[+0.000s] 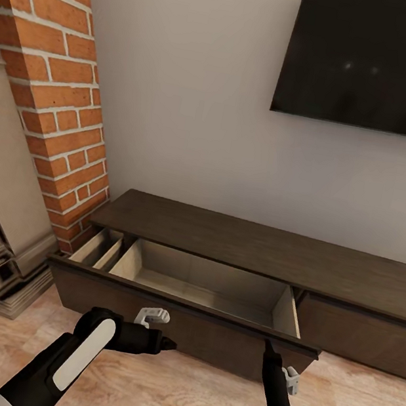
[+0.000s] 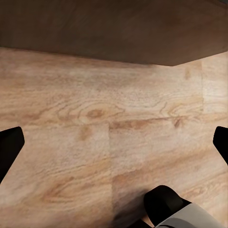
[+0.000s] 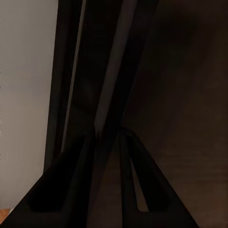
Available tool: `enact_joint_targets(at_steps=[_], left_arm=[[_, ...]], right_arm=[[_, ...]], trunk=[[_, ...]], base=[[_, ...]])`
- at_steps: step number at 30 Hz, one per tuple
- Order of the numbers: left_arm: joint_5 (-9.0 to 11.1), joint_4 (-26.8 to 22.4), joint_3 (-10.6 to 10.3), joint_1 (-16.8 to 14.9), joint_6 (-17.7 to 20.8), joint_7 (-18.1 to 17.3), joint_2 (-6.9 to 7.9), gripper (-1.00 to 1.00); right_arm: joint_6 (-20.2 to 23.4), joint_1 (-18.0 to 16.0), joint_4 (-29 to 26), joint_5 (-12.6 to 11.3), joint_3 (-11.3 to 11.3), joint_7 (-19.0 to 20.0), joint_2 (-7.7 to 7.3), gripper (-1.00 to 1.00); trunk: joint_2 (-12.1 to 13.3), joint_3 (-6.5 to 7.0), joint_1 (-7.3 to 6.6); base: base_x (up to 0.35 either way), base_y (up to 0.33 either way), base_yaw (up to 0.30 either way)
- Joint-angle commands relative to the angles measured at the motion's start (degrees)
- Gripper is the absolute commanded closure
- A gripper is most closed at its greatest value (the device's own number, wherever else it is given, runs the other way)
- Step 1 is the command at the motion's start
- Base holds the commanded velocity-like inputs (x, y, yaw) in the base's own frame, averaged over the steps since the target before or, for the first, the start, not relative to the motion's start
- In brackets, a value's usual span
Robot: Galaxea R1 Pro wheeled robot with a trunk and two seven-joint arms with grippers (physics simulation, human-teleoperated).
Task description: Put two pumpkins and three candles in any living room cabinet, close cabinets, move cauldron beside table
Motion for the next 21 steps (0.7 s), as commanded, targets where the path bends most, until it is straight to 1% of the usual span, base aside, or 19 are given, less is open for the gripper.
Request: enact_joint_targets(at_steps=[1, 4, 9, 21], left_arm=[[0.5, -0.1, -0.1, 0.0, 0.1, 0.5, 0.05, -1.0], [0.5, -0.1, -0.1, 0.0, 0.1, 0.5, 0.05, -1.0], [0.5, -0.1, -0.1, 0.0, 0.1, 0.5, 0.05, -1.0], [0.5, -0.1, -0.1, 0.0, 0.1, 0.5, 0.05, -1.0]], right_arm=[[0.1, 0.0, 0.2, -1.6, -1.8, 0.5, -1.53, 1.0], [0.1, 0.0, 0.2, -1.6, -1.8, 0.5, -1.53, 1.0], [0.1, 0.0, 0.2, -1.6, -1.8, 0.5, -1.53, 1.0], [0.1, 0.0, 0.2, -1.6, -1.8, 0.5, -1.53, 1.0]], trunk=[[0.0, -0.06, -0.01], [0.0, -0.06, -0.01], [0.0, -0.06, -0.01], [0.0, -0.06, -0.01]], base=[[0.0, 0.0, 0.0], [-0.019, 0.0, 0.0], [-0.1, 0.0, 0.0], [-0.007, 0.0, 0.0]])
